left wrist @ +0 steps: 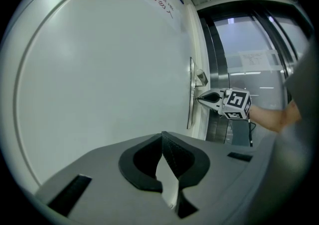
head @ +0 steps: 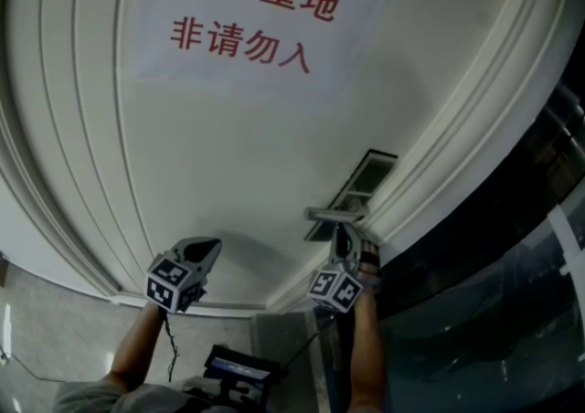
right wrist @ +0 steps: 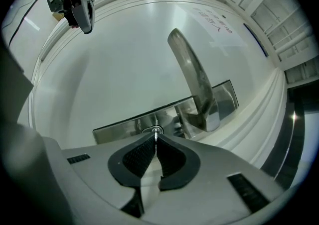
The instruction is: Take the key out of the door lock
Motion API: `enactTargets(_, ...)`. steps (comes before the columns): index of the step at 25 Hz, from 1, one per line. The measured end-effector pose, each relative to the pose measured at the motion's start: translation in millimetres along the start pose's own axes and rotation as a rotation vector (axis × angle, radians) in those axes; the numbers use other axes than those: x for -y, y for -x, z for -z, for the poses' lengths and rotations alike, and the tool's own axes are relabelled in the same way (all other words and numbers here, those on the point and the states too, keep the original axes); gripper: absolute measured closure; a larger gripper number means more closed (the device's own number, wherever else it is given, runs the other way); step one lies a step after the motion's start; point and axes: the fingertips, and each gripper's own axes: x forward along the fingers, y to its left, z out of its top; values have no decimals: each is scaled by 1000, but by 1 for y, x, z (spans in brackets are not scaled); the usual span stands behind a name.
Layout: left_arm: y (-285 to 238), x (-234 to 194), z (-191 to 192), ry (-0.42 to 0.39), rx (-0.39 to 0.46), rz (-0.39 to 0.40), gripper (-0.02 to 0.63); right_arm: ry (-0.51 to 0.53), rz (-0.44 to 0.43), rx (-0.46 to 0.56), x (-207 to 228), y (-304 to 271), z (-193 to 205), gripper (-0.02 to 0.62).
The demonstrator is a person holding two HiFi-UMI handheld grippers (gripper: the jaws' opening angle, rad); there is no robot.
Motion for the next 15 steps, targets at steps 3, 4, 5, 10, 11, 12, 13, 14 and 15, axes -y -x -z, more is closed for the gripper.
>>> enactTargets(3, 1, 0, 0, 1, 0, 0, 598, 38, -2, -3, 0, 0, 0, 575)
enactTargets(4, 1, 0, 1, 1, -1, -1, 598, 48, -3, -3, 0, 0, 0, 575)
enactTargets(5, 2, -1, 1, 1, 0, -2, 599, 54, -5, -3, 0, 0, 0, 575)
enactTargets(10, 3, 0, 1, 5, 2, -1, 598, 75, -12, -6, 0, 1, 0, 577)
enactTargets(11, 3, 0, 1, 6, 2, -1, 598, 85, -12, -7, 0, 1, 1, 577)
enactTargets(12, 3, 0, 2, 6, 2, 0, 598, 95, -11, -9, -1, 0, 1, 577)
enactTargets(13, 3, 0, 2, 5, 3, 0, 598, 104, -10, -11, -1, 0, 1, 577)
enactTargets(14, 3, 0, 1, 5, 3, -1, 599, 112, -9, -12, -1, 0, 1, 577)
enactTargets(15, 4, 0, 2, 5, 3, -1, 598, 122, -7, -14, -1, 1, 1, 577)
